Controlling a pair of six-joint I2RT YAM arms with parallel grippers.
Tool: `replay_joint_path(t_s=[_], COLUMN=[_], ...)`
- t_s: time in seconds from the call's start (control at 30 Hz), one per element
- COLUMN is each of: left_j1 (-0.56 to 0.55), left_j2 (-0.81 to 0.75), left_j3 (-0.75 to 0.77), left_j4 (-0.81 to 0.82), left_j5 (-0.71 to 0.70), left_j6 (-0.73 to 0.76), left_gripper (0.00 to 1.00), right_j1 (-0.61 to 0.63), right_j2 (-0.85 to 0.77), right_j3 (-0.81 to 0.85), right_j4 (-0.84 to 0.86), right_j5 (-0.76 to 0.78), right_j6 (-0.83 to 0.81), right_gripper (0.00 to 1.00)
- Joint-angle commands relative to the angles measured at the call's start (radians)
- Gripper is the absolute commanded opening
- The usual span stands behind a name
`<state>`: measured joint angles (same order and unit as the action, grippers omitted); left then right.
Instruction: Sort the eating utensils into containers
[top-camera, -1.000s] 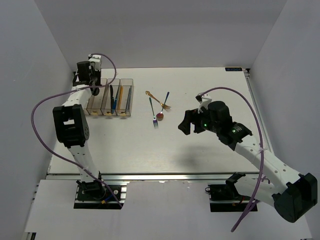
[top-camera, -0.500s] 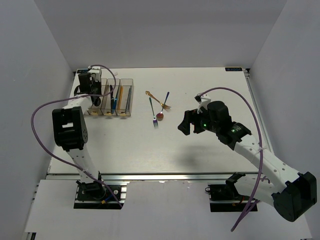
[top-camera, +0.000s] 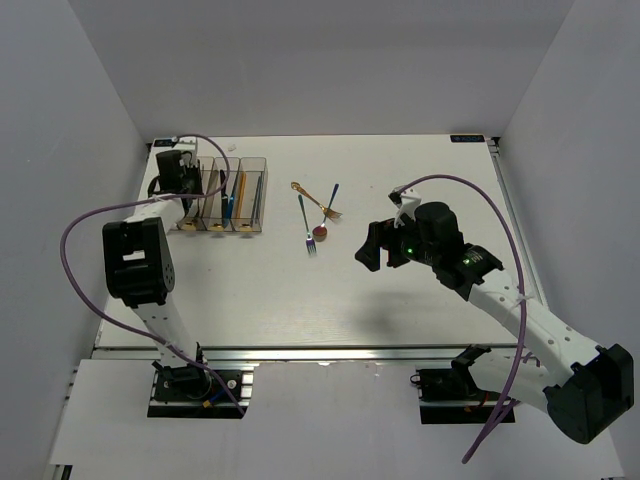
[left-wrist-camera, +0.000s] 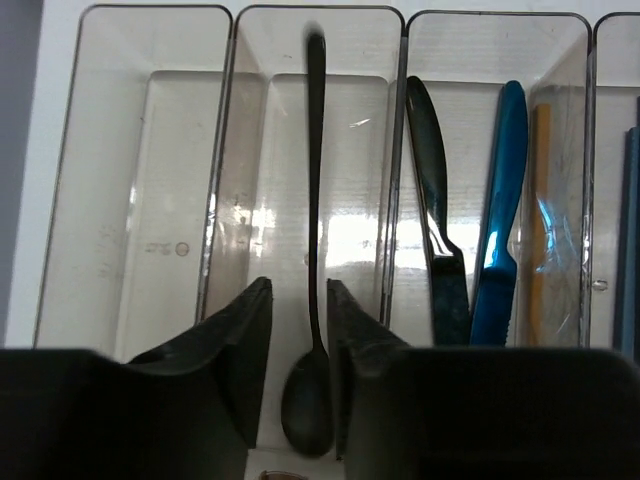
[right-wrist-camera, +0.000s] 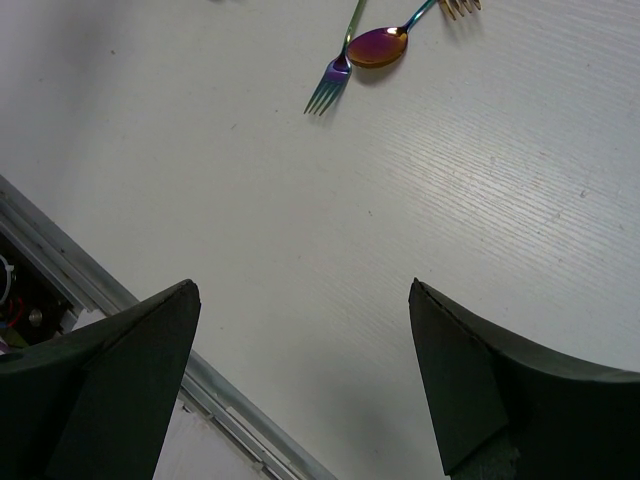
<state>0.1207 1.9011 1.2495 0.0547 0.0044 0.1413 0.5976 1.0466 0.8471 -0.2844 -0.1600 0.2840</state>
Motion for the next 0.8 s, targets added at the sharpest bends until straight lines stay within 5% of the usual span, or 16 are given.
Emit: replay_joint_path(t_s=[0.0, 0.1, 0.3, 0.5, 0.77], left_j1=[0.005, 0.005, 0.005, 0.005, 0.002], left_j2=[-0.117, -0.161, -0.302, -0.508, -0.833], left_j3=[0.010, 0.053, 0.119, 0.061, -0.339], left_j4=[0.020, -0.015, -0.084, -0.346, -0.472], left_j5=[-0.040, -0.024, -0.037, -0.041, -0.124], left_j6=[-0.022, -0.031, -0.179, -0.544, -0.509], left_gripper=[0.41, 0.51, 0.98, 0.98, 0.98], right_j1=[-0.001, -0.001, -0.001, -0.001, 0.002], right_j2=[-0.022, -0.013, 0.027, 0.209, 0.561], right_j3=[-0.006, -0.005, 0.001, 0.061, 0.370], right_j4=[0.039, 0.044, 0.068, 0.123, 0.025], right_j5=[-0.010, -0.012, -0.003, 0.042, 0.216], right_j6=[-0.009, -0.009, -0.009, -0.025, -0.070], right_gripper=[0.89, 0.89, 0.89, 0.89, 0.82])
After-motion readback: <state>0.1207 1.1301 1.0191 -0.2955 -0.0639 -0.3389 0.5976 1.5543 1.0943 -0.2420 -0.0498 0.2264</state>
